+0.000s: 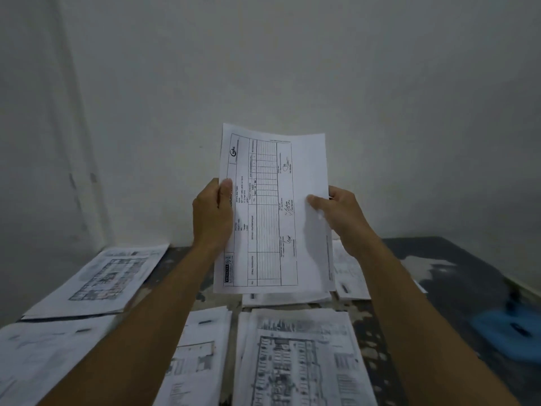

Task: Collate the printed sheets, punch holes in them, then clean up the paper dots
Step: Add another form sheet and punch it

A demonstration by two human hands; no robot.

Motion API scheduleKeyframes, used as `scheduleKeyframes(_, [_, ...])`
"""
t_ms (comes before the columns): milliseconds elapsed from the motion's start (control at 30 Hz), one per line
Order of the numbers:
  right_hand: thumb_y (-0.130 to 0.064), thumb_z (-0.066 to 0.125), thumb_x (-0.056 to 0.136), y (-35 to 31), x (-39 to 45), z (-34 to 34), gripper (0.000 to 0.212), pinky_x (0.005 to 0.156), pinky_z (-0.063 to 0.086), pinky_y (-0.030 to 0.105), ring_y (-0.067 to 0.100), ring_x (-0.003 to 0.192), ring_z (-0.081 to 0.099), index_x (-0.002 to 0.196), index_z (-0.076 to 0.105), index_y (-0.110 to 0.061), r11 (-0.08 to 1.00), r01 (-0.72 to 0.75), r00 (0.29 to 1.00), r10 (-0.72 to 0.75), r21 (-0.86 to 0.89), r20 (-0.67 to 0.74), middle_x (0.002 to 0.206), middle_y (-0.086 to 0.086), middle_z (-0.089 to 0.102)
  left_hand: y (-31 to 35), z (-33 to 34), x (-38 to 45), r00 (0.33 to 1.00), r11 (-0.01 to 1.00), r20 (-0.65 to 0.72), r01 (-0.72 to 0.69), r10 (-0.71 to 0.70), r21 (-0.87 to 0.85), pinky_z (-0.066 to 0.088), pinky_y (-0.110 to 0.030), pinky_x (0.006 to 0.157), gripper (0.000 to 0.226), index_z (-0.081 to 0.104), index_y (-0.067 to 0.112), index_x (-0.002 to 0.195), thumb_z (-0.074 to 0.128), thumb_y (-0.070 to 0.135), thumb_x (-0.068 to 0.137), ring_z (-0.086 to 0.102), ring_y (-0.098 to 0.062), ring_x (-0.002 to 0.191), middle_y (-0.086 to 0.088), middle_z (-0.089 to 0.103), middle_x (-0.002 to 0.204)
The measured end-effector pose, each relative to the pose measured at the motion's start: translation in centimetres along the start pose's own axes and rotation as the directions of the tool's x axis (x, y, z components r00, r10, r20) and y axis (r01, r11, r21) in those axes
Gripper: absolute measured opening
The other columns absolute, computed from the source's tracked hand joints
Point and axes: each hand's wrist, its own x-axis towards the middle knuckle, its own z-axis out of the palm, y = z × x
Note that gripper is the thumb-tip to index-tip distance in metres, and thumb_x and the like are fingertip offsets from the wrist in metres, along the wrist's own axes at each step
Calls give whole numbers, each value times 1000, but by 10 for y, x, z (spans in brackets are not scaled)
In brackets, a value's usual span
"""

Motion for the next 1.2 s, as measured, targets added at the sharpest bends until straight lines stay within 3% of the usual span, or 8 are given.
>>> scheduleKeyframes(100, [-26, 69, 91, 0, -6, -38, 5, 69, 58, 29, 14, 82, 70, 96, 68, -25, 997, -48, 998, 46, -61, -37, 96, -5, 72, 17, 24, -12, 999, 999, 39, 22, -21, -37, 31, -25, 54, 42, 34, 24, 65, 43, 29, 106, 32, -6, 55, 6, 38, 60])
scheduleKeyframes(167, [-26, 67, 93, 1, -11, -65, 14, 66, 59, 32, 19, 82, 69, 102, 67, -16, 991, -87, 995, 82, -98, -55, 101, 4, 71, 27, 40, -22, 997, 997, 73, 42, -37, -70, 32, -25, 54, 42, 35, 23, 66, 43, 29, 106, 33, -7, 55, 5, 38, 60])
scheduleKeyframes(467, [-27, 65, 94, 11, -33, -189, 19, 58, 55, 33, 25, 77, 71, 106, 62, -12, 917, -204, 954, 107, -344, -280, 89, 9, 73, 54, 120, -71, 971, 980, 215, 140, -108, -139, 33, -26, 56, 40, 41, 15, 68, 44, 28, 106, 38, -10, 57, 2, 43, 62])
scheduleKeyframes(667, [-27, 67, 90, 28, -47, -250, 13, 76, 57, 34, 20, 84, 68, 94, 68, -14, 752, -215, 954, 24, -623, -300, 91, 3, 71, 64, 168, -105, 926, 962, 328, 239, -186, -129, 37, -30, 58, 39, 47, 12, 71, 43, 32, 105, 46, -14, 60, -4, 51, 66])
scheduleKeyframes(767, [-19, 64, 88, 44, -56, -278, 13, 75, 53, 30, 18, 87, 66, 91, 73, -9, 644, -235, 963, 52, -728, -264, 91, 5, 71, 69, 188, -124, 900, 953, 368, 287, -233, -100, 37, -30, 57, 39, 48, 13, 71, 43, 32, 105, 48, -14, 60, -6, 55, 67])
scheduleKeyframes(900, [-14, 55, 91, 71, -69, -305, 28, 81, 56, 43, 29, 92, 66, 102, 71, 6, 557, -359, 933, 218, -749, -284, 104, 21, 71, 73, 208, -151, 860, 936, 409, 349, -306, -34, 38, -28, 56, 39, 49, 14, 69, 43, 31, 104, 50, -14, 57, -2, 56, 65])
scheduleKeyframes(1000, [-28, 46, 100, 85, -80, -310, 36, 71, 45, 25, 12, 93, 61, 118, 69, -7, 600, -366, 926, 311, -711, -215, 125, 8, 66, 77, 219, -168, 835, 929, 433, 370, -339, 14, 36, -26, 52, 40, 50, 16, 67, 43, 29, 104, 53, -14, 59, 0, 56, 66])
scheduleKeyframes(1200, [-37, 37, 103, 83, -85, -309, 43, 102, 32, 35, 26, 133, 40, 138, 53, -18, 649, -455, 879, 438, -609, -189, 153, 8, 38, 83, 241, -193, 734, 863, 489, 497, -472, 87, 55, -36, 67, 36, 67, 4, 91, 42, 27, 103, 69, -24, 76, -7, 70, 83])
